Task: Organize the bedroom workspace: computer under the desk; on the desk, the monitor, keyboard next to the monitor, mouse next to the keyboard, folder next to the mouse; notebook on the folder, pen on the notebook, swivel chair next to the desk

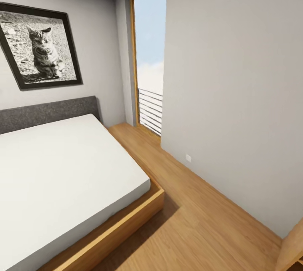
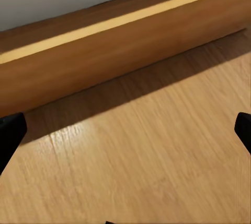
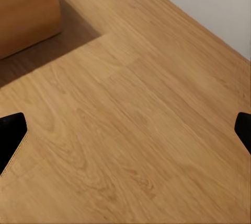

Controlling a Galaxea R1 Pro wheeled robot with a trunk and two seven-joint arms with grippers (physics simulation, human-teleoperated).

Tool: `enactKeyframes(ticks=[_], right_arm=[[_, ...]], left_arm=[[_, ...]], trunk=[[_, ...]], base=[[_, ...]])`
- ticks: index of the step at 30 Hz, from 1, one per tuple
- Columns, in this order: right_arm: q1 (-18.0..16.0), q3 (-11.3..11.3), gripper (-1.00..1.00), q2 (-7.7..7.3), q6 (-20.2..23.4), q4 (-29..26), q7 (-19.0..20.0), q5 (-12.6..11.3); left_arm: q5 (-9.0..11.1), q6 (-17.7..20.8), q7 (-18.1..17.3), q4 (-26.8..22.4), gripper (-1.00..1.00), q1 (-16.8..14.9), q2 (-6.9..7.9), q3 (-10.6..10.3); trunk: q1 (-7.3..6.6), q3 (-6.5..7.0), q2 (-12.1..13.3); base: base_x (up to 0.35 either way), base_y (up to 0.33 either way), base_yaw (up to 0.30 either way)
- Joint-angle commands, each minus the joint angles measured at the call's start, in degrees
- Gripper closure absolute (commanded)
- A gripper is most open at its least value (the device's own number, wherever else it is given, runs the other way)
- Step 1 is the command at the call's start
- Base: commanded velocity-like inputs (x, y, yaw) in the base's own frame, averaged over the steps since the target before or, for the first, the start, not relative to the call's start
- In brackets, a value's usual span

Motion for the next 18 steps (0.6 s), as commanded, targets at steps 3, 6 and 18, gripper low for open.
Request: enactKeyframes(ticks=[3,6,18], right_arm=[[0.0,0.0,-1.00,0.00,0.0,0.0,-0.6,0.6],[0.0,0.0,-1.00,0.00,0.0,0.0,-0.6,0.6],[0.0,0.0,-1.00,0.11,-0.3,-0.1,-0.7,0.6]], left_arm=[[0.0,-0.1,0.0,0.0,-1.00,0.0,-0.03,0.2],[0.0,-0.1,0.0,0.0,-1.00,0.0,-0.03,0.2],[0.0,-0.1,0.0,0.0,-1.00,0.0,0.13,0.2]], trunk=[[0.04,-0.25,0.0],[0.04,-0.43,0.0],[0.04,-0.95,0.0]], base=[[0.314,0.000,0.215],[0.324,0.000,0.215],[0.137,-0.008,0.240]])
